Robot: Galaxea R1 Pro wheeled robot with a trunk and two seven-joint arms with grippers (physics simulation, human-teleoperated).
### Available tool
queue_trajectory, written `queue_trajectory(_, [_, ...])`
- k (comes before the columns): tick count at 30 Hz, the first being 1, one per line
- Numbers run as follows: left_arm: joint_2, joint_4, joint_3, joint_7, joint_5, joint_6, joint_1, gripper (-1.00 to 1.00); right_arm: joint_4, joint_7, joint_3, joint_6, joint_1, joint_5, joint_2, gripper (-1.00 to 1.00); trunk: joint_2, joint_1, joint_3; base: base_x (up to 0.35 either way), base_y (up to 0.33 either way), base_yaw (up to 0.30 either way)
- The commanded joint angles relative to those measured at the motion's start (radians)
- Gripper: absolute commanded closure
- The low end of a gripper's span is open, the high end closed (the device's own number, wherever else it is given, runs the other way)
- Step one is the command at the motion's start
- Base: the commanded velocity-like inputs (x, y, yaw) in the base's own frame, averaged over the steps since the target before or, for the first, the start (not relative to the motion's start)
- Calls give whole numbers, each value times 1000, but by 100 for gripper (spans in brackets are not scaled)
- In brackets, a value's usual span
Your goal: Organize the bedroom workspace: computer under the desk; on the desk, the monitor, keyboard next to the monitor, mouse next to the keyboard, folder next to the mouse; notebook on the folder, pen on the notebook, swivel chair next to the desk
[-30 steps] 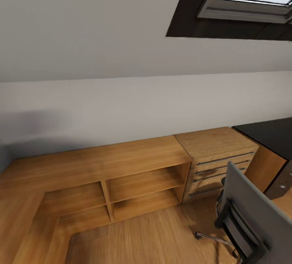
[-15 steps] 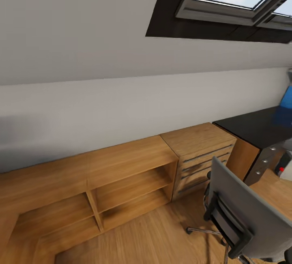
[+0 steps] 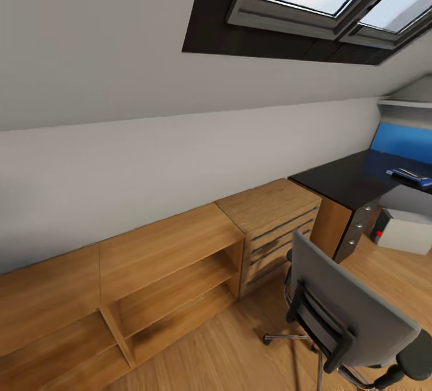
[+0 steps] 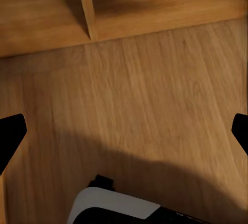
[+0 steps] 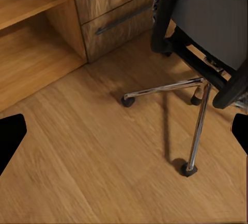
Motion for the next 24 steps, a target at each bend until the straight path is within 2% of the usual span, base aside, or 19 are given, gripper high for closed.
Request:
queue_trajectory(1, [-1,0,5,-1,0,-2,0,-100,1,-10,9,-2,-1,-1,0,-100,-2,1,-2,71,47,-300])
queue_trajectory(11, [0,0,5,-1,0,-2,0,-100,1,-10,9,-2,-1,-1,0,-100,-2,1,-2,93,82,-300])
queue_trajectory(24, [-3,0,4,-1,-1,-3,0,-100,1,-10,9,-2,-1,-1,0,-100,-2,1,-2,146,162,-300])
